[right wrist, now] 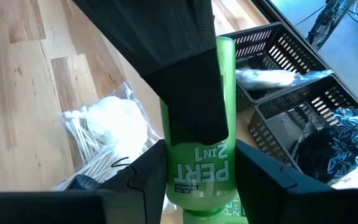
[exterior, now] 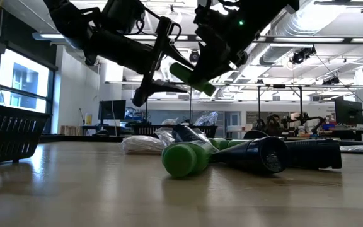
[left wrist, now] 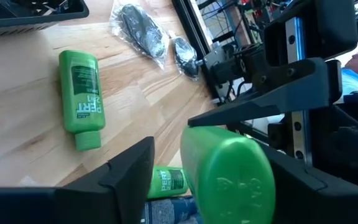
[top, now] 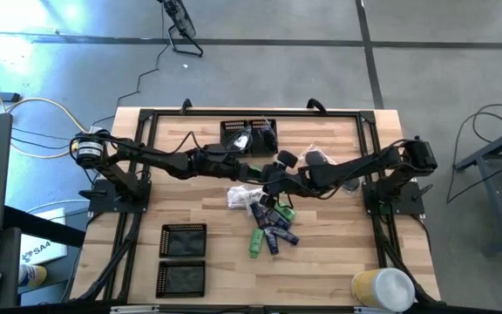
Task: Pick & Place Travel size toiletries
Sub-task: Put the green shampoo into the middle left basket
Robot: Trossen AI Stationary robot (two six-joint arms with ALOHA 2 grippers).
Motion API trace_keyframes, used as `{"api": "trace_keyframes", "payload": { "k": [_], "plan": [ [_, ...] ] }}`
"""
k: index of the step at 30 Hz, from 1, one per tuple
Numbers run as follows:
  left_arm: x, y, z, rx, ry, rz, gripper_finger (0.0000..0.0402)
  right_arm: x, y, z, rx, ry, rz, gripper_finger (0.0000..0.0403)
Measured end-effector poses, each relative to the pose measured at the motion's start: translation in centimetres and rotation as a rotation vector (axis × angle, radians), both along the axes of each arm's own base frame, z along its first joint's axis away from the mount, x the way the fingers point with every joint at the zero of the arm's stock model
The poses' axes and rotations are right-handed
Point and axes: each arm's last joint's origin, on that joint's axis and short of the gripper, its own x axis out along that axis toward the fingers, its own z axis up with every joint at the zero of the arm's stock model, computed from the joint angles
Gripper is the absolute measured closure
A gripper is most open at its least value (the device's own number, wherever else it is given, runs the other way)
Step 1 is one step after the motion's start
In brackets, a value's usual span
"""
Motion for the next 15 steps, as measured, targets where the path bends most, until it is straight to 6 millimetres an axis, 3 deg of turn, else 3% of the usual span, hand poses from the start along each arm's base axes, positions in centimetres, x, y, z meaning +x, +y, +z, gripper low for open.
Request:
{"api": "trace_keyframes", "payload": {
  "k": [9, 15],
  "plan": [
    [0.03, -0.01, 0.07, 0.036, -0.004, -0.011, 0.0254, 0.0, 0.01, -0.01, 0.006, 0.0, 0.002, 0.0251],
    [0.02, -0.01, 0.06, 0.052, -0.001, -0.015, 0.0274, -0.01, 0.02, -0.02, 0.007, 0.001, 0.004, 0.0247]
  ]
}}
